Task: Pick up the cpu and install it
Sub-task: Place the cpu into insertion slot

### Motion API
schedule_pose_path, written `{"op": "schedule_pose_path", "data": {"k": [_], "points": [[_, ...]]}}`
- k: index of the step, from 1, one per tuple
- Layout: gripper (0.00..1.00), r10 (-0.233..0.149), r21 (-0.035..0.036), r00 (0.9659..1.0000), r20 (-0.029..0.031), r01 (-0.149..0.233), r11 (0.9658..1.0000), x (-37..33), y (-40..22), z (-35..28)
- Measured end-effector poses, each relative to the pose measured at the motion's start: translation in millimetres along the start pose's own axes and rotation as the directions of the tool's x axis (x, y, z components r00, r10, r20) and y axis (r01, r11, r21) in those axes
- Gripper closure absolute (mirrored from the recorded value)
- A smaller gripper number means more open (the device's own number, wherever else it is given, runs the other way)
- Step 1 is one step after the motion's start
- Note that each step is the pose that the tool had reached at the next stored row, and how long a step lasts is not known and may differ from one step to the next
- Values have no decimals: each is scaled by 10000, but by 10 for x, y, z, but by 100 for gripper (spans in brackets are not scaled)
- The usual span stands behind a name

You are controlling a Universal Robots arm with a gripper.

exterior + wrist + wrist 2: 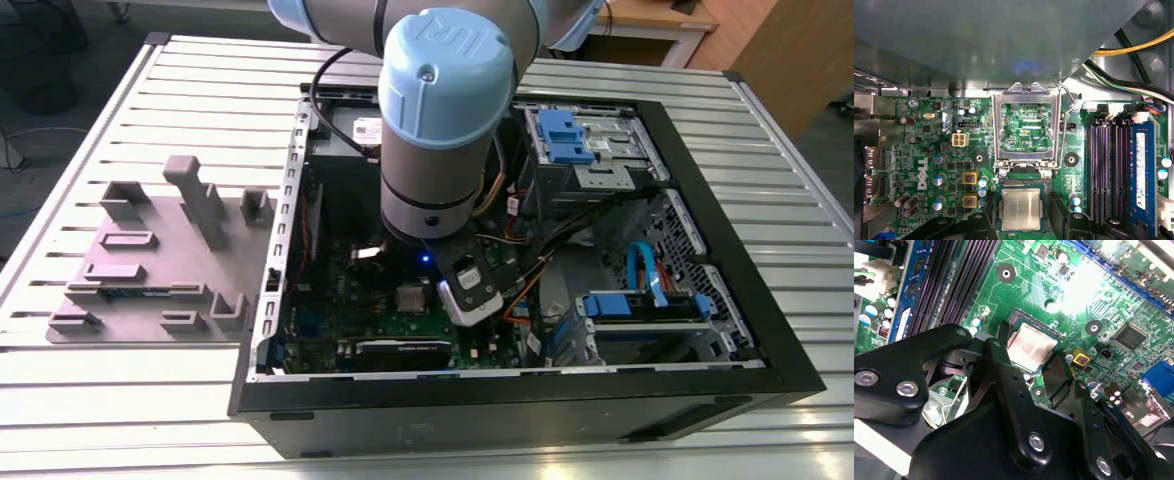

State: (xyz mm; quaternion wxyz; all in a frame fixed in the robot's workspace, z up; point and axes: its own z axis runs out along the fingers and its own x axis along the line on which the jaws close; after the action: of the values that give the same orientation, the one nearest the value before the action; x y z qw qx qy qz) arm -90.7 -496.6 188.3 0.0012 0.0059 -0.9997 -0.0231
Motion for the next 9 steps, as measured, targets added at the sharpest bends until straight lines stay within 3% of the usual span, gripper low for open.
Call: {"op": "schedule_pose_path", "data": {"k": [9], "points": [[46,-1,1,10000,-1,1,10000,-21,-1,0]]}}
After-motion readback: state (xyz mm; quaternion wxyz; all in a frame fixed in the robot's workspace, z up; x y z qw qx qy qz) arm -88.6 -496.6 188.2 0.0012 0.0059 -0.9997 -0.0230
